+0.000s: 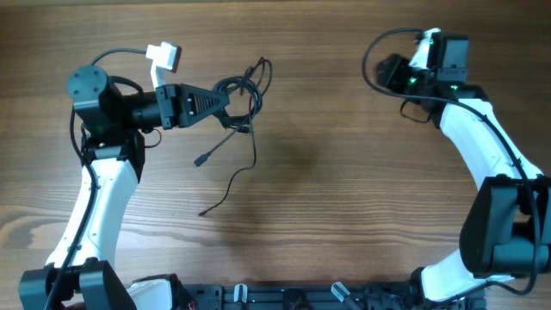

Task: Untangle cables
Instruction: 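Release the right gripper and swing it away to the upper right, then move the right gripper back toward the coil held by the left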

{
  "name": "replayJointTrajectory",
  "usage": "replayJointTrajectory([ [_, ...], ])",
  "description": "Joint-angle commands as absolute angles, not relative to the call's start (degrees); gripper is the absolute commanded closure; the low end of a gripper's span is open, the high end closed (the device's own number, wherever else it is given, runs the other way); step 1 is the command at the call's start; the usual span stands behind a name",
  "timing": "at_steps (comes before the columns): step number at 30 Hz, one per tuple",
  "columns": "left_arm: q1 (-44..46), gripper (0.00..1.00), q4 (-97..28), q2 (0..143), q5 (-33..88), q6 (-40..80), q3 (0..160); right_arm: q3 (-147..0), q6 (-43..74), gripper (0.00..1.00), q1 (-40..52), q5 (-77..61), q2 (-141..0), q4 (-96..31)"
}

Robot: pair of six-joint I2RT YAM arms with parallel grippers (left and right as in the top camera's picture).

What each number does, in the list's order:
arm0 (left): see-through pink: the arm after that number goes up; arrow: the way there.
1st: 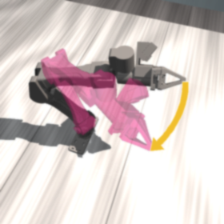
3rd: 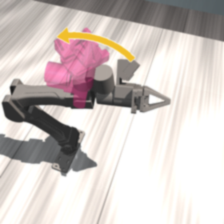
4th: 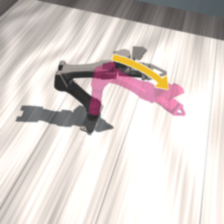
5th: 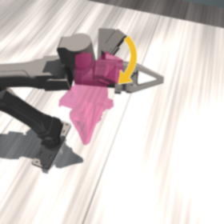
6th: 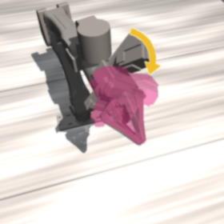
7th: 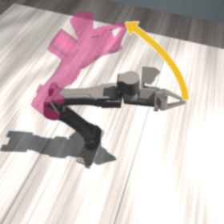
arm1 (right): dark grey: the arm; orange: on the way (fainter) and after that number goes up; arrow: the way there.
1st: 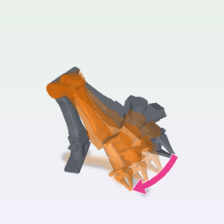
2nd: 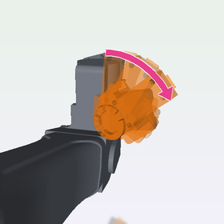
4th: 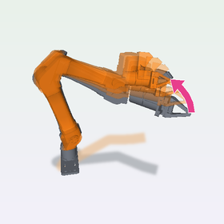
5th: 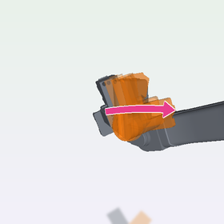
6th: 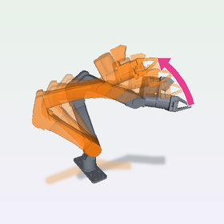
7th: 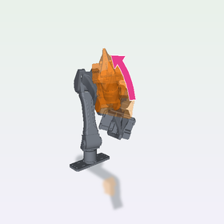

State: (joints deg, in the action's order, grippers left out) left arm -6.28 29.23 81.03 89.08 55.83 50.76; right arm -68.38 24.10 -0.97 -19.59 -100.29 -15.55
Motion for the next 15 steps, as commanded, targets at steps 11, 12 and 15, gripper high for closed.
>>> replayJointTrajectory([
  [11,-4.0,0.96,29.3,80.3,90.4,37.6,51.7,-68.6,49.2,0.59,9.5,-70.3,-99.8,-5.6],
  [12,-3.2,0.96,29.3,80.3,90.4,37.5,51.7,-68.6,53.8,0.59,11.2,-69.3,-99.8,-1.2],
  [15,-1.9,0.96,29.3,80.3,90.4,37.5,51.7,-68.6,61.5,0.59,14.7,-66.2,-99.8,8.0],
])
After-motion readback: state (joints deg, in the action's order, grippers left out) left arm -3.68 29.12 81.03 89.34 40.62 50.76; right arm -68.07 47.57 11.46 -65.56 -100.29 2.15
